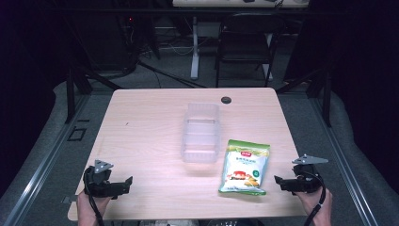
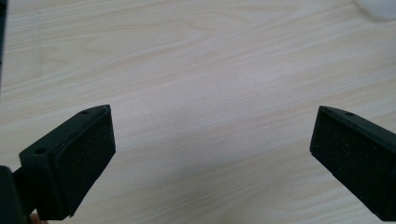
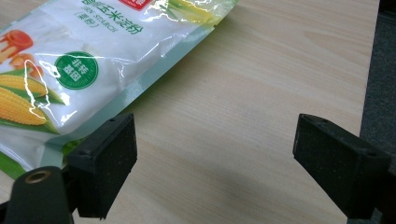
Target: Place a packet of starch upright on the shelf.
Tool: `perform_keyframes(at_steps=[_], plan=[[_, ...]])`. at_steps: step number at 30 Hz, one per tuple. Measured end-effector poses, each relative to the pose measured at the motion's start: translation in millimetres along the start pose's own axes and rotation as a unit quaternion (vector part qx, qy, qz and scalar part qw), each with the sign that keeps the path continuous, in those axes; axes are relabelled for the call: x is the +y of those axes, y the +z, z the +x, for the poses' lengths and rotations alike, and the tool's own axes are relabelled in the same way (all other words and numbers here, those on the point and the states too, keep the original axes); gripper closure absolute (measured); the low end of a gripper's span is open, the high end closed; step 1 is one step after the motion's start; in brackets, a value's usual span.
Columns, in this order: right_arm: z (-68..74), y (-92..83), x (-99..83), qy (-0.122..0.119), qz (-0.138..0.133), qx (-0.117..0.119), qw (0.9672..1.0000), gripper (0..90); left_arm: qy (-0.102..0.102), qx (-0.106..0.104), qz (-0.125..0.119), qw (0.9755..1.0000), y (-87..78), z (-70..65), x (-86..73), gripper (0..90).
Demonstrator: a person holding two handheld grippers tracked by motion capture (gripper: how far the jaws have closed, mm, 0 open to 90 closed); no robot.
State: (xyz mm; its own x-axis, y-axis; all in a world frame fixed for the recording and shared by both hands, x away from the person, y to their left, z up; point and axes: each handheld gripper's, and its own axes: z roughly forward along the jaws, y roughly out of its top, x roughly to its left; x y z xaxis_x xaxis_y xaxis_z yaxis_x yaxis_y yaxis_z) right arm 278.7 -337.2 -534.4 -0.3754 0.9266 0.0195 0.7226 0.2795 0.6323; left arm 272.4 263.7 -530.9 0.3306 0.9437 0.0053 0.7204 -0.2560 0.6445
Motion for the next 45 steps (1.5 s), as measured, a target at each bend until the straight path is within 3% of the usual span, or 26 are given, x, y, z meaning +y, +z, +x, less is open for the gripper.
perform_keyframes(at_steps=[5, 11, 16, 20, 24, 30, 32, 39, 45], plan=[[-0.9, -2.9, -1.9, 0.006, 0.002, 0.003, 1.0000, 13.3, 0.009, -0.004, -0.002, 0.9999, 2.9, -2.3, 3.2, 0.1], [-2.2, -1.3, -2.9, 0.018, 0.005, 0.025, 0.9995, 13.2, 0.019, -0.005, -0.004, 0.9998, 8.5, -4.0, 11.8, 0.1], [-3.0, 2.7, -2.7, 0.029, 0.026, 0.043, 0.9983, 13.2, 0.008, 0.000, -0.034, 0.9994, 3.3, -0.9, 13.8, 0.1], [-4.3, 2.3, 1.7, 0.038, 0.015, 0.056, 0.9976, 13.3, 0.002, -0.003, -0.032, 0.9995, 3.3, -0.1, 13.5, 0.1], [-6.2, 5.2, 9.8, 0.049, 0.009, 0.075, 0.9959, 14.8, 0.008, -0.016, -0.032, 0.9993, -0.4, -3.6, 14.2, 0.1], [-8.5, 13.5, 22.6, 0.063, 0.003, 0.093, 0.9936, 15.6, -0.008, -0.043, -0.026, 0.9987, 1.5, 2.6, 10.9, 0.1], [-9.9, 17.8, 26.4, 0.062, 0.001, 0.101, 0.9929, 15.7, -0.024, -0.049, -0.026, 0.9982, 1.0, 6.9, 9.4, 0.1], [-10.7, 32.3, 42.3, 0.057, 0.013, 0.106, 0.9926, 18.4, -0.045, -0.062, -0.055, 0.9955, -3.3, 6.2, 9.9, 0.1], [-16.7, 36.7, 50.4, 0.066, 0.011, 0.104, 0.9923, 20.1, -0.028, -0.069, -0.052, 0.9958, 0.3, 1.4, 14.4, 0.1]])
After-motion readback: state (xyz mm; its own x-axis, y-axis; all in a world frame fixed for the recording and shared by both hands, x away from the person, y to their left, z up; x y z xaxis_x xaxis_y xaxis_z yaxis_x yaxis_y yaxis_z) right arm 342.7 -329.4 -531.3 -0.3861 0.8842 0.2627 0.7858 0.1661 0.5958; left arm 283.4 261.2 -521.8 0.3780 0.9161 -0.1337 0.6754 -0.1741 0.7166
